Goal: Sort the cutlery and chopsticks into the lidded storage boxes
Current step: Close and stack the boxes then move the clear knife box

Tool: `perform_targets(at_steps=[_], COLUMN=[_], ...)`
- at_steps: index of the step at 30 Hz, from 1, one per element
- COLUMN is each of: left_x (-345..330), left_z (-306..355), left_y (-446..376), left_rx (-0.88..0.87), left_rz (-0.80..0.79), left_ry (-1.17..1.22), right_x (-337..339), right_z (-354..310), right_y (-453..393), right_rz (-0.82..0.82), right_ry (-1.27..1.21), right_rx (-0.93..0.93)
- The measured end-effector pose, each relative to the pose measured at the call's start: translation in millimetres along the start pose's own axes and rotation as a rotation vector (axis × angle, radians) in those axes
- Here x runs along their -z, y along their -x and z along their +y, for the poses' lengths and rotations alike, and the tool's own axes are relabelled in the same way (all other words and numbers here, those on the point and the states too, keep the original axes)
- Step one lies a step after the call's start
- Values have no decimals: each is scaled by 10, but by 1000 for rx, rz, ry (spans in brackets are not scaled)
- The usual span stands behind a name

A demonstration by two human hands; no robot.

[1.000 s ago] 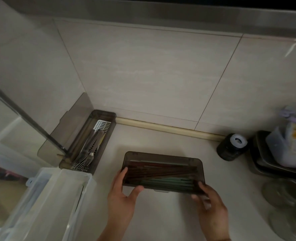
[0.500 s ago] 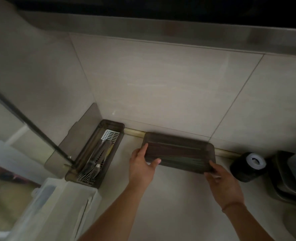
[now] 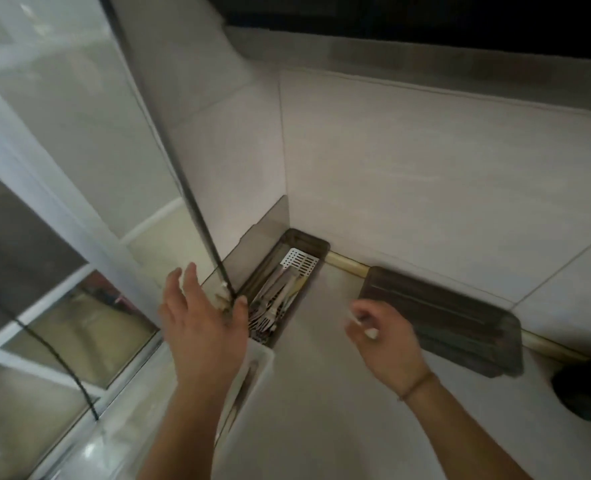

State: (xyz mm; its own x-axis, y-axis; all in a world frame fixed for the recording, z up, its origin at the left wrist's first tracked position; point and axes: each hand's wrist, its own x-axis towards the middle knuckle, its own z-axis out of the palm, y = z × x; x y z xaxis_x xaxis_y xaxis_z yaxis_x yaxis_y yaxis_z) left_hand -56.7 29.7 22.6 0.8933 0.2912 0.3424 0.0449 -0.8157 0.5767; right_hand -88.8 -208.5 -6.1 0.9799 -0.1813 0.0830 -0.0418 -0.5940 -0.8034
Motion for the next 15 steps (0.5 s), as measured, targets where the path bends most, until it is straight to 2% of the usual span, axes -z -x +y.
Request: perform_targets(at_steps=[3,6,10,15], left_x=[30,38,-33,-81], left_z=[-164,-156,-88,0], left_y=[-107,-46,160,435], left_rx=[131,40,-124,-218], left_rz=[-144,-185,-248,-348], left_ry=[58,109,-37,-107], right_x=[-458,-729,-866,-949], right_z=[-360,-461,-358,-269], right_y=[-211,-302,-399,-476], right_rz=[-241,-207,-208,-237], right_ry=[-188,-354,-622,-583], right_rx=[-102,-318,-626,-682])
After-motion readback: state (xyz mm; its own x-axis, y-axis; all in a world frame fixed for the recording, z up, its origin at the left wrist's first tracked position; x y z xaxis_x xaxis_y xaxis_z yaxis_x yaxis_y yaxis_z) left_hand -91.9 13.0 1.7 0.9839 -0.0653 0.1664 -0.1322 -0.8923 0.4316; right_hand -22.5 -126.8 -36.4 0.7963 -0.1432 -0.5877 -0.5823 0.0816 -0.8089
